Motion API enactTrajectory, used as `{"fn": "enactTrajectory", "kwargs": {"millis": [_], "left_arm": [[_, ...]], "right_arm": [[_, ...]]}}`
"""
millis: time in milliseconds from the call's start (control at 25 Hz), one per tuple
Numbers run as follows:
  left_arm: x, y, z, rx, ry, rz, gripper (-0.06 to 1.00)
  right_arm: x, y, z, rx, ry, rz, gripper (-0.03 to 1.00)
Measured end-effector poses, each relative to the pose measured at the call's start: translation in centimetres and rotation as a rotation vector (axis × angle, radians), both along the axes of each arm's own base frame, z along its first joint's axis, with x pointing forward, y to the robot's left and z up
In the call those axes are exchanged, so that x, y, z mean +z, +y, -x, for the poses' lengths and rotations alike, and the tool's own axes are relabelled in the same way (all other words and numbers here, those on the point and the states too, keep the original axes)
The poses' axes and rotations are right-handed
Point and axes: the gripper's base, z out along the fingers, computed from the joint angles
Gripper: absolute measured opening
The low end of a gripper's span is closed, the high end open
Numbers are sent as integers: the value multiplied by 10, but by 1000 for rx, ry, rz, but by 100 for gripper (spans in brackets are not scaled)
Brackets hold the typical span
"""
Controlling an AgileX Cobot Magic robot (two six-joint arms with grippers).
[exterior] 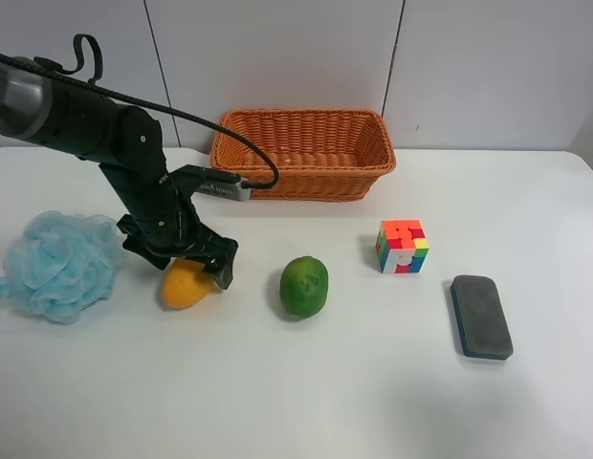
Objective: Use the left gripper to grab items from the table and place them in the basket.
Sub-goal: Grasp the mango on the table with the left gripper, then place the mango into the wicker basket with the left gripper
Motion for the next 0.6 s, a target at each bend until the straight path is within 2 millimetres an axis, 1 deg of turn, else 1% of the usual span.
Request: {"fn": "enactTrajectory", "kwargs": {"millis": [80, 200, 600], "left_arm": [[0, 0, 0, 0, -1, 0, 88], [0, 0, 0, -1, -2, 1, 60], [0, 0, 1, -14, 15, -7, 61]], "right_arm": [[0, 0, 0, 0, 0, 0, 99], [0, 0, 0, 0, 0, 0, 99], [0, 0, 0, 0, 0, 0, 99]]}}
